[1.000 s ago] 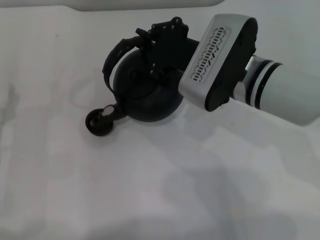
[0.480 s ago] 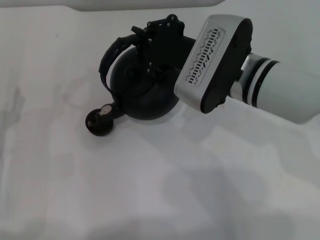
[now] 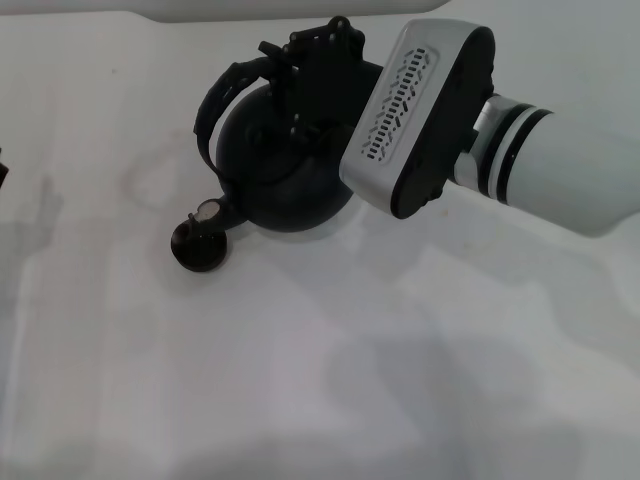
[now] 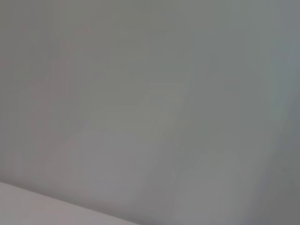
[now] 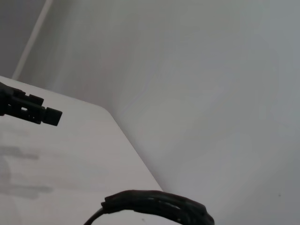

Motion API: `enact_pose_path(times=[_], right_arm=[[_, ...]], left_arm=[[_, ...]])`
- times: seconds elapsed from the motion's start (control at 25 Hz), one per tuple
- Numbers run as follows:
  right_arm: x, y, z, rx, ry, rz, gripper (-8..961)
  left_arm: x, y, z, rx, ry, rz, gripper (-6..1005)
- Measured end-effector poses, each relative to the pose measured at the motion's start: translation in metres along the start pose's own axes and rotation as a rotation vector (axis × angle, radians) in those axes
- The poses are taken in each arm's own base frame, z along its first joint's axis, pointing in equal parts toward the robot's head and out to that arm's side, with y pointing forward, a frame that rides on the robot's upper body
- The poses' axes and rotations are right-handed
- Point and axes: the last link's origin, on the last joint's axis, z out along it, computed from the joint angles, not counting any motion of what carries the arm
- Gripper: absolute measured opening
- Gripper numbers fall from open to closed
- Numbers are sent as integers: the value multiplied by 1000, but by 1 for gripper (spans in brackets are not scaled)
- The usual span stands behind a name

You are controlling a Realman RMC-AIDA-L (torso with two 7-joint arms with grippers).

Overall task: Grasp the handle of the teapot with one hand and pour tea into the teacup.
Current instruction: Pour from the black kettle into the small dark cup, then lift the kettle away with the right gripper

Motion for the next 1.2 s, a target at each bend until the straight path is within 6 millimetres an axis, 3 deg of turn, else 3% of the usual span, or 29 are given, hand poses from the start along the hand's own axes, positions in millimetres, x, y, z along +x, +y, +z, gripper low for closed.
enact_pose_path(times=[1.2], right_arm=[[2, 5, 1, -31, -66, -97, 124]], left_arm=[[-2, 5, 1, -8, -6, -16, 876]])
